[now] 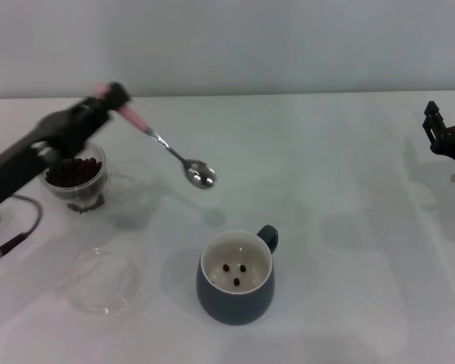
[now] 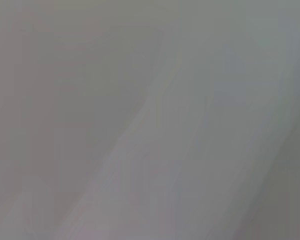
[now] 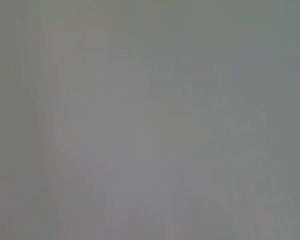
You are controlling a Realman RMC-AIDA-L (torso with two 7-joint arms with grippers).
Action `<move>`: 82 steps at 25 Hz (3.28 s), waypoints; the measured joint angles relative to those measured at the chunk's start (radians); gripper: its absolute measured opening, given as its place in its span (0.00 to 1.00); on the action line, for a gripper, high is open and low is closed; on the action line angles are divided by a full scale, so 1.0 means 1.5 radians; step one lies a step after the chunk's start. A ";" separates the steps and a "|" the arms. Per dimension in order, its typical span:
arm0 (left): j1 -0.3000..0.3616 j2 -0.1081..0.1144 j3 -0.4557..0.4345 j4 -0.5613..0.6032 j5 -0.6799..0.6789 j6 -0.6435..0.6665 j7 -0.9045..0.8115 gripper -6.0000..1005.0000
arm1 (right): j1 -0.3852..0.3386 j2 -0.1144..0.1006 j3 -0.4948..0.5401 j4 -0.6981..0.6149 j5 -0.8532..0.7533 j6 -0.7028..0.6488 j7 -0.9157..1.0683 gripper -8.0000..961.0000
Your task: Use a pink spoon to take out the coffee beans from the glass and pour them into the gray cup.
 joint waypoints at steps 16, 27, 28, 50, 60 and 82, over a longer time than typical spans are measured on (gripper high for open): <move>0.218 -0.003 -0.114 -0.182 -0.166 0.041 -0.021 0.14 | 0.007 -0.004 0.000 -0.007 -0.001 -0.001 -0.004 0.62; 0.193 0.002 -0.104 -0.244 -0.142 -0.036 -0.034 0.14 | 0.009 -0.005 0.000 -0.009 -0.005 -0.001 -0.005 0.62; 0.188 0.002 -0.104 -0.248 -0.134 -0.049 -0.039 0.14 | 0.009 -0.005 0.000 -0.009 -0.005 -0.001 -0.005 0.62; 0.099 -0.003 -0.104 -0.254 -0.036 -0.172 -0.024 0.14 | 0.012 -0.006 -0.001 -0.025 -0.005 -0.002 -0.005 0.63; 0.116 -0.005 -0.109 -0.253 -0.050 -0.167 -0.033 0.29 | 0.008 -0.006 -0.003 -0.028 -0.005 -0.002 -0.005 0.63; 0.240 -0.004 -0.175 -0.159 -0.262 -0.077 0.235 0.86 | 0.001 -0.006 0.006 -0.029 0.001 -0.002 0.000 0.63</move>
